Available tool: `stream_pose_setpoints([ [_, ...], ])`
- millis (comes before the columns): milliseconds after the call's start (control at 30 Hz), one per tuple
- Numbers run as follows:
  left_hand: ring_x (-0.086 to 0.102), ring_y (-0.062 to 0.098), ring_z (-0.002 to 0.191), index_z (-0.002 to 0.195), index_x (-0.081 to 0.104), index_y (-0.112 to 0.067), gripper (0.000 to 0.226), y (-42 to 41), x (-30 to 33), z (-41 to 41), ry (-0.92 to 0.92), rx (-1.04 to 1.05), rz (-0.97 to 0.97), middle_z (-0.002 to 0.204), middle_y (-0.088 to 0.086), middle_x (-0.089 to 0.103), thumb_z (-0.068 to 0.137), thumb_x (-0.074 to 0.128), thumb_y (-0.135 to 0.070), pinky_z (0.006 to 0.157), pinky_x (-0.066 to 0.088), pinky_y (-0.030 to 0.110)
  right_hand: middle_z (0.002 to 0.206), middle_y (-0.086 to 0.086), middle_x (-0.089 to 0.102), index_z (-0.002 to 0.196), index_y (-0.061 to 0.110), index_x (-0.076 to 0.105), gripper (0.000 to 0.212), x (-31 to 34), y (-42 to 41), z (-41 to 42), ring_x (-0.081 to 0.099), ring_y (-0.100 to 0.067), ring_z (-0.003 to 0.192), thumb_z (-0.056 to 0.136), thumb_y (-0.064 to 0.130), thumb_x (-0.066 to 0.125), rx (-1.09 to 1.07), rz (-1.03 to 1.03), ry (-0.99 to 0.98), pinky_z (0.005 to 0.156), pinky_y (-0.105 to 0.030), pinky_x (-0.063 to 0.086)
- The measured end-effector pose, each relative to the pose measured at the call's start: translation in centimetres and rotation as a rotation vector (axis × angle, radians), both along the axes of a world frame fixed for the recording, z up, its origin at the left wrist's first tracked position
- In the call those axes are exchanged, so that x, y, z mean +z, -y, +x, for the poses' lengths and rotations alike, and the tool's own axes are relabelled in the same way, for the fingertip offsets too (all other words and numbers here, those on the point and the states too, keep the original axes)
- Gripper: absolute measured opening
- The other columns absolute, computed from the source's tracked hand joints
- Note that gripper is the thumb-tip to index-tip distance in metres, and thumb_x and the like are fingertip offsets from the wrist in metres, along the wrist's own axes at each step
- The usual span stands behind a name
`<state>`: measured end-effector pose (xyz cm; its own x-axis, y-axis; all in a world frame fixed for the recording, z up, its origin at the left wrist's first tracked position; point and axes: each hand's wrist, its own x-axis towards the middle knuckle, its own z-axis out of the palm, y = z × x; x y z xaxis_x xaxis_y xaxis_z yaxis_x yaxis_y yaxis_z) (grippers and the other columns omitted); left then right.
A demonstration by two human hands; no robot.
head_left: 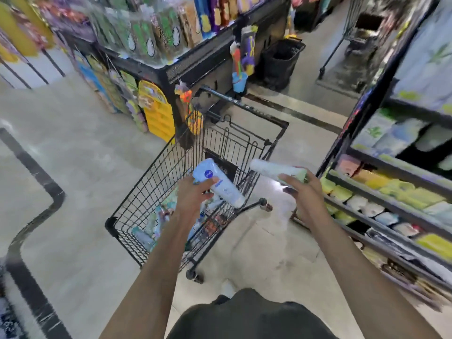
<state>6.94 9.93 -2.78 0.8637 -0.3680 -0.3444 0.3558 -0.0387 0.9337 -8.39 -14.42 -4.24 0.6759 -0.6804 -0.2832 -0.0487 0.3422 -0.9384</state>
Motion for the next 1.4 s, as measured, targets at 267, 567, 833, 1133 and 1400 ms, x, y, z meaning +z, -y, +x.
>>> stream_pose_setpoints([
  [267, 0.066, 0.023, 0.068, 0.095, 0.074, -0.012, 0.011, 12.0, 1.2, -11.8, -0.120, -0.186, -0.097, 0.081, 0.008, 0.070, 0.093, 0.073, -0.024, 0.067, 0.054, 0.035, 0.091, -0.007, 0.067, 0.103, 0.010, 0.068, 0.025, 1.8, 4.8, -14.8, 0.060, -0.028, 0.089, 0.084, 0.018, 0.082, -0.283, 0.169, 0.110, 0.078, -0.042, 0.049],
  [567, 0.067, 0.036, 0.093, 0.107, 0.055, -0.025, 0.022, 22.7, 1.6, -28.1, -0.115, -0.524, -0.105, 0.109, 0.013, 0.064, 0.099, 0.063, -0.044, 0.087, 0.056, 0.066, 0.103, -0.010, 0.073, 0.119, 0.006, 0.070, 0.025, 2.6, 8.9, -32.2, 0.068, -0.025, 0.092, 0.099, 0.021, 0.069, -0.446, 0.079, 0.103, 0.078, -0.036, 0.054],
  [833, 0.067, 0.020, 0.062, 0.121, 0.053, -0.023, 0.023, 29.5, 3.0, -38.2, -0.234, -0.765, -0.086, 0.083, 0.004, 0.070, 0.104, 0.056, -0.037, 0.061, 0.060, 0.040, 0.090, 0.000, 0.078, 0.115, 0.016, 0.069, 0.016, 4.0, 12.5, -42.1, 0.074, -0.010, 0.074, 0.103, 0.024, 0.064, -0.581, 0.089, 0.097, 0.062, -0.027, 0.059],
  [1133, 0.074, 0.030, 0.087, 0.132, 0.056, -0.005, 0.040, 37.6, 2.9, -43.5, -0.192, -0.899, -0.167, 0.113, 0.018, 0.071, 0.093, 0.062, 0.003, 0.068, 0.061, 0.039, 0.110, -0.005, 0.076, 0.126, 0.020, 0.068, 0.032, 3.3, 18.2, -47.5, 0.072, -0.022, 0.098, 0.099, 0.036, 0.068, -0.676, 0.088, 0.051, 0.082, -0.042, 0.061],
  [1400, 0.066, 0.040, 0.106, 0.133, 0.058, -0.016, 0.037, 44.5, 1.6, -46.4, -0.282, -0.896, -0.207, 0.129, 0.025, 0.065, 0.097, 0.065, -0.013, 0.080, 0.061, 0.055, 0.103, -0.006, 0.075, 0.123, 0.016, 0.065, 0.034, 3.3, 25.0, -50.4, 0.070, -0.031, 0.099, 0.091, 0.007, 0.073, -0.621, 0.087, 0.016, 0.085, -0.050, 0.057],
])
